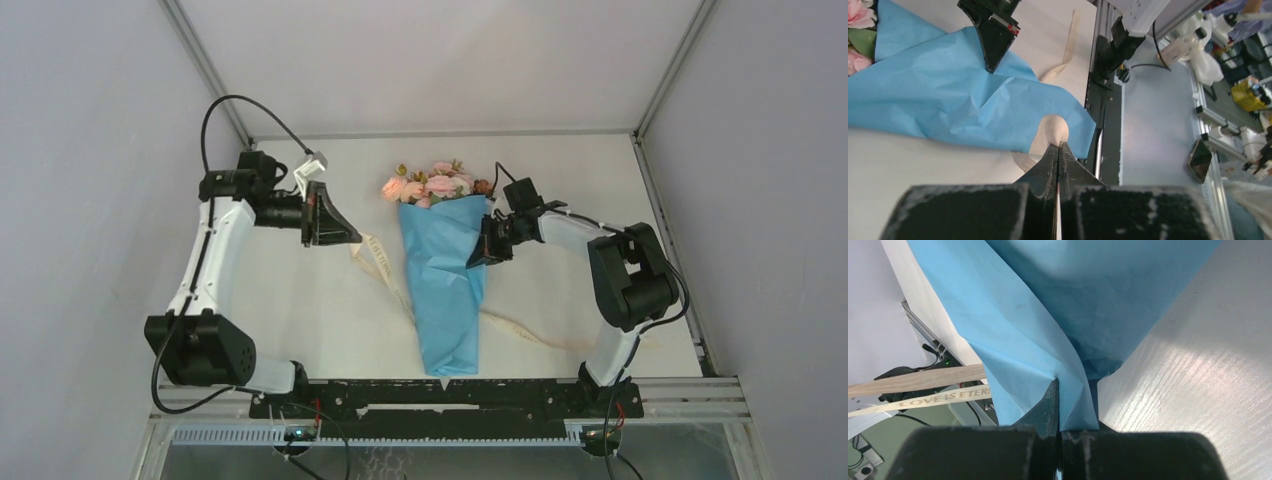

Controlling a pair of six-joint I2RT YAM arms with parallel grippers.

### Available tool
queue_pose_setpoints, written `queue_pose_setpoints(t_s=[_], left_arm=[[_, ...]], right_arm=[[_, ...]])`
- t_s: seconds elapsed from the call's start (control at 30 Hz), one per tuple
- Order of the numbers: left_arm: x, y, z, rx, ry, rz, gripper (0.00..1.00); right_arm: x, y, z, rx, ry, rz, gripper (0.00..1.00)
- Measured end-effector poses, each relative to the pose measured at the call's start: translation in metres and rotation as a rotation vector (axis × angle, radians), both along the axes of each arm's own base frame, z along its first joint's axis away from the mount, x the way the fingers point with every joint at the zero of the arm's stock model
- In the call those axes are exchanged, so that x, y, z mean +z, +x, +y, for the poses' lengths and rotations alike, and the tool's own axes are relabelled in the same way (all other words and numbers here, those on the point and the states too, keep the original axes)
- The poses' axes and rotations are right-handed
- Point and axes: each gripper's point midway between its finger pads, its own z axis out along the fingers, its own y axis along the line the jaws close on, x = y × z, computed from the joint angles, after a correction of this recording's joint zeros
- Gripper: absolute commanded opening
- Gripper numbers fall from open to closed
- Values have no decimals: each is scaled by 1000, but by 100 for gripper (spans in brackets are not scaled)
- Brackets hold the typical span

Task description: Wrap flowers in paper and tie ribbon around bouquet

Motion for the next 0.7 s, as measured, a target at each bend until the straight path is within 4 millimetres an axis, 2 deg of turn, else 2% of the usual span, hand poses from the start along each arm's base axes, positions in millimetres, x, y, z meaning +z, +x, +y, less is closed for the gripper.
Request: queue_pose_setpoints(t_s=[0.07,0.1,0.13,0.2,0.27,0.33,0.5,0.6,0.67,0.7], left_arm=[[9,1,1,40,-14,37,0],[8,5,3,67,-10,67,0],[-3,15,8,124,23,101,0],[-39,27,22,250,130,167,0],[-84,33,41,405,269,210,0],[-110,36,59,534,368,218,0],[-111,59,90,739,472,98,0],[-129,61,111,828,557,85,0],[-146,54,128,880,625,107,6],[-155,49,139,910,663,116,16]], right_arm=[[-3,-2,0,0,-7,-5,0],[-5,-2,-1,-1,-11,-7,0],[-6,-3,-1,-2,-14,-8,0],[-9,-4,-3,-5,-22,-9,0],[-11,-5,-4,-8,-30,-9,0],[-12,-5,-4,-8,-36,-11,0],[-11,-5,-3,-6,-42,-25,0],[-10,-5,-3,-7,-59,-36,0],[-9,-6,-3,-4,-68,-43,0],[-8,-7,-3,-2,-73,-48,0]])
